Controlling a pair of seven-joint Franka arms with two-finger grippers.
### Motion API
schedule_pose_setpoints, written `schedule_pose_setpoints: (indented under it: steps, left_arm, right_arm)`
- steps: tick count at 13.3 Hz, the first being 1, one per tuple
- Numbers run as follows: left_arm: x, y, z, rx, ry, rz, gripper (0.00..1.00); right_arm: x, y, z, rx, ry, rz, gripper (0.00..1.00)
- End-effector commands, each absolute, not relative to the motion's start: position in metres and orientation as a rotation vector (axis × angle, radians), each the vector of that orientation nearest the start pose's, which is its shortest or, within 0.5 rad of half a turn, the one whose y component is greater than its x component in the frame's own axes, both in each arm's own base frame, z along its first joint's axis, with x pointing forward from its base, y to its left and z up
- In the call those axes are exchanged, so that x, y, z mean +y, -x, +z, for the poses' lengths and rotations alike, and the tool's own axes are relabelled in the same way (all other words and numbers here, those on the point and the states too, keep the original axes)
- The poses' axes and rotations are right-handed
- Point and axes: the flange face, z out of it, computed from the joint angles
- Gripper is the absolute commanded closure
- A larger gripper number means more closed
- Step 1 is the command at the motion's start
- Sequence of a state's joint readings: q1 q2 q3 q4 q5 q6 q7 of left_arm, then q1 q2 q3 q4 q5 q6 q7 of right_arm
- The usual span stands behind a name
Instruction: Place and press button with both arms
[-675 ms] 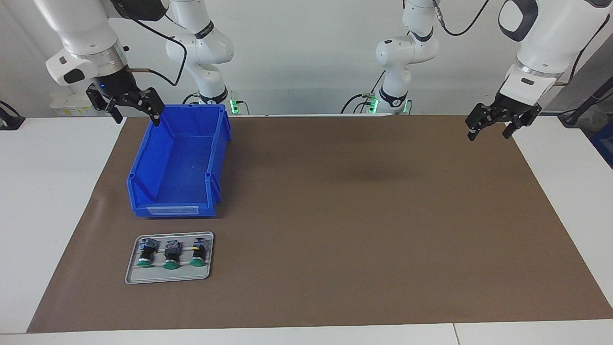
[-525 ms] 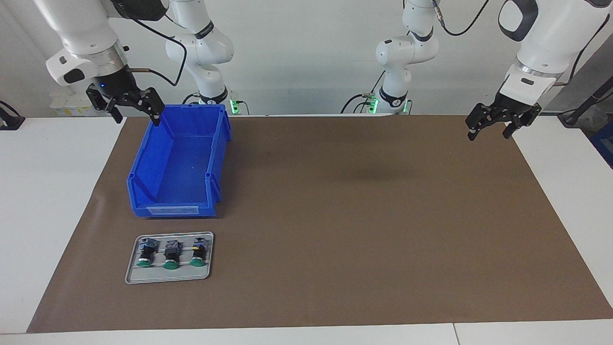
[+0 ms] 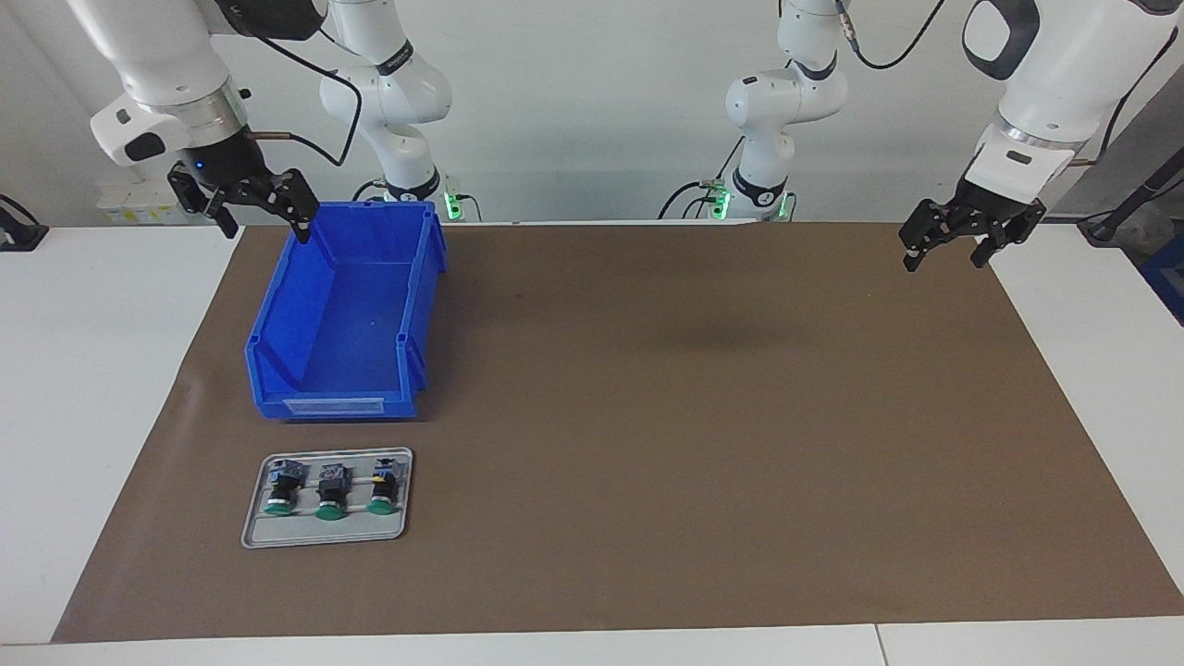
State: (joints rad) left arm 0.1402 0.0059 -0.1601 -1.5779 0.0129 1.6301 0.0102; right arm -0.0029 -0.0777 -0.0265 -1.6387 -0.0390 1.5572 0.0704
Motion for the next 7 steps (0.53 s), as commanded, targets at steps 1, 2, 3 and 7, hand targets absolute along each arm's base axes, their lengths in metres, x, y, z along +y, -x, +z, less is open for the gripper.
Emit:
schedule_pose_setpoints:
  steps: [1,2,3,7]
  left_arm:
    - [-0.012,-0.552,0.624,0.039,3.133,-0.055,0.00]
    - [-0.016,-0.551,0.623,0.051,3.133,-0.050,0.00]
    - [-0.018,-0.552,0.623,0.053,3.133,-0.053,0.00]
    - [-0.041,-0.551,0.627,0.116,3.134,-0.070,0.00]
  right_arm:
    - [-0.020,-0.528,0.628,0.123,3.174,-0.100,0.00]
    - [-0.021,-0.533,0.625,0.119,3.180,-0.118,0.00]
    - [-0.023,-0.541,0.619,0.122,3.184,-0.145,0.00]
    - [-0.022,-0.600,0.552,0.100,3.176,-0.178,0.00]
